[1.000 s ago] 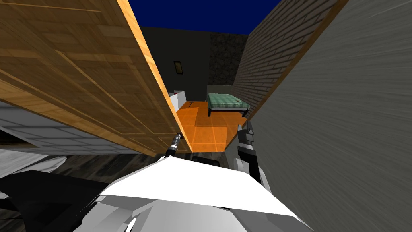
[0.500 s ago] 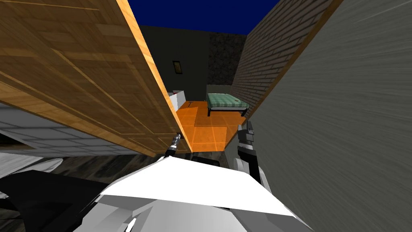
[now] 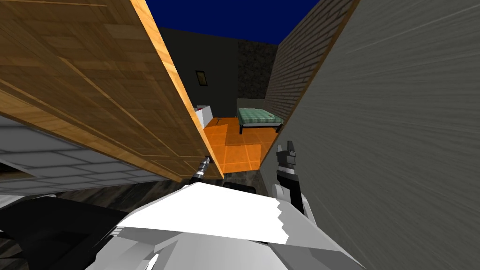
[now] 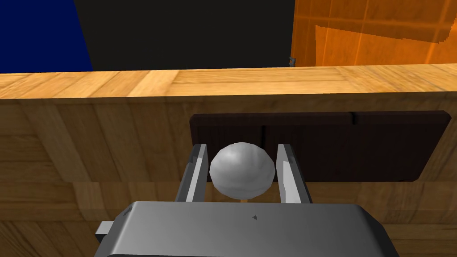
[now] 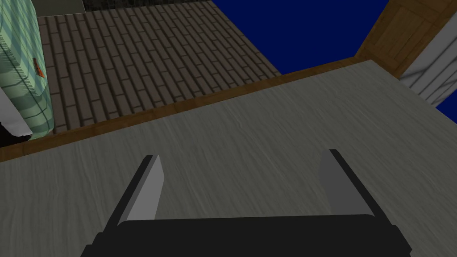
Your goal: Pull the door open
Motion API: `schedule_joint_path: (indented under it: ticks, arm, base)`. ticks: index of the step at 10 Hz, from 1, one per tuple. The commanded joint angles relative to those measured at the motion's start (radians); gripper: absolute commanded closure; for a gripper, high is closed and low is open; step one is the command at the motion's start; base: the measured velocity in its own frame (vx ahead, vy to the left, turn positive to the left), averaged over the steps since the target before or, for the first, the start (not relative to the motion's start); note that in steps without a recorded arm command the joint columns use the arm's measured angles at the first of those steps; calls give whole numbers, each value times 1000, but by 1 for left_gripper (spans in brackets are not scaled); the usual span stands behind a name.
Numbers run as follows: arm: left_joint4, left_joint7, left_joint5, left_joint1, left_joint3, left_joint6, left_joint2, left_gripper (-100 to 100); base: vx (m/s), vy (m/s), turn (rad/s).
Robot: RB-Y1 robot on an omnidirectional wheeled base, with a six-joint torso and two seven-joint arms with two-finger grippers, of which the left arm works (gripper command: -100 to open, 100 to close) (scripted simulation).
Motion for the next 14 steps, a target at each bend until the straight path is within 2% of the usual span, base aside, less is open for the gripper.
schedule_joint_path:
  ticks: [1, 2, 3, 4, 11, 12, 13, 14]
  arm:
    - [1, 26, -7, 21, -14, -30, 22, 100]
    - [0, 39, -11, 32, -23, -43, 32, 100]
    - [-13, 28, -10, 32, -21, -25, 21, 100]
    - [-10, 44, -17, 53, -33, -50, 32, 100]
    - [-1, 103, -41, 129, -70, -169, 92, 100]
    - [8, 97, -41, 117, -70, -161, 84, 100]
    - [27, 91, -27, 91, -96, -156, 83, 100]
    - [35, 87, -20, 76, -107, -153, 84, 100]
  base:
    - [-255, 59, -164]
    - [-250, 64, -168]
    - [-113, 21, -41]
    - [-138, 18, -134]
    - [-209, 54, -134]
    - [-94, 19, -26]
    - [-135, 22, -8]
    - [-221, 24, -54]
